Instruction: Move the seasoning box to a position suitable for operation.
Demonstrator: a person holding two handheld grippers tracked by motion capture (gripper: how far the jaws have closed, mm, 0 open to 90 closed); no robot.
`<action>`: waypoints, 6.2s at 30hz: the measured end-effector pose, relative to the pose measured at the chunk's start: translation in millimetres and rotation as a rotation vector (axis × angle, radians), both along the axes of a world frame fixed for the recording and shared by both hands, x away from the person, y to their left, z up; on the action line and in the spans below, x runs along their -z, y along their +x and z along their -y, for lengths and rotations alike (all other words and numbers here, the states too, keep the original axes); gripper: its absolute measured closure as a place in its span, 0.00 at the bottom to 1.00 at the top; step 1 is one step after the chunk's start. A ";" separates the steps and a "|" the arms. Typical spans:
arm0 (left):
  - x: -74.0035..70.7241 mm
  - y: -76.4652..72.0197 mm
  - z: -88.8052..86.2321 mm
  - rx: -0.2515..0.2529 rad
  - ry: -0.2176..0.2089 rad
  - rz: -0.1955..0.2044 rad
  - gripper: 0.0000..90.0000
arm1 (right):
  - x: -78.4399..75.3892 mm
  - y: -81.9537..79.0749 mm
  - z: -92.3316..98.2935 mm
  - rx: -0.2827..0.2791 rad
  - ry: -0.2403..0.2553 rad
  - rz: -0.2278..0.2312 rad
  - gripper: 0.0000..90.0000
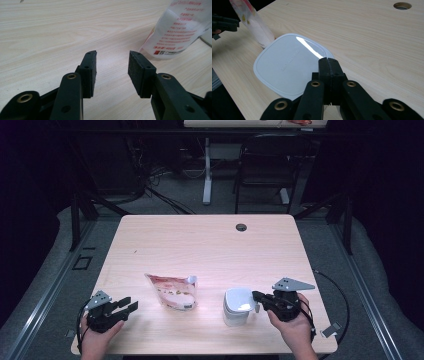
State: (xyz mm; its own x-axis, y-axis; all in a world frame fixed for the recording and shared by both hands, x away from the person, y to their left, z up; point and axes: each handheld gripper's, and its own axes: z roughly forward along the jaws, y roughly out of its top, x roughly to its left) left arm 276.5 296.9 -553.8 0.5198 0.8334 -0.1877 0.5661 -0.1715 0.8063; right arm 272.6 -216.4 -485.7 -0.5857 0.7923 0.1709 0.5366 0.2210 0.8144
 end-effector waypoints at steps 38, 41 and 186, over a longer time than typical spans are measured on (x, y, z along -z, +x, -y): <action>-0.1 0.1 -0.1 -0.002 0.001 0.001 0.65 | 6.1 1.9 8.6 0.026 0.109 -0.046 1.00; -0.2 0.0 -0.3 -0.003 0.003 0.000 0.65 | 6.4 1.8 8.9 0.030 0.114 -0.048 1.00; -0.2 0.7 -1.4 -0.014 0.008 0.013 0.63 | 55.4 0.0 12.0 0.056 -0.045 -0.032 0.90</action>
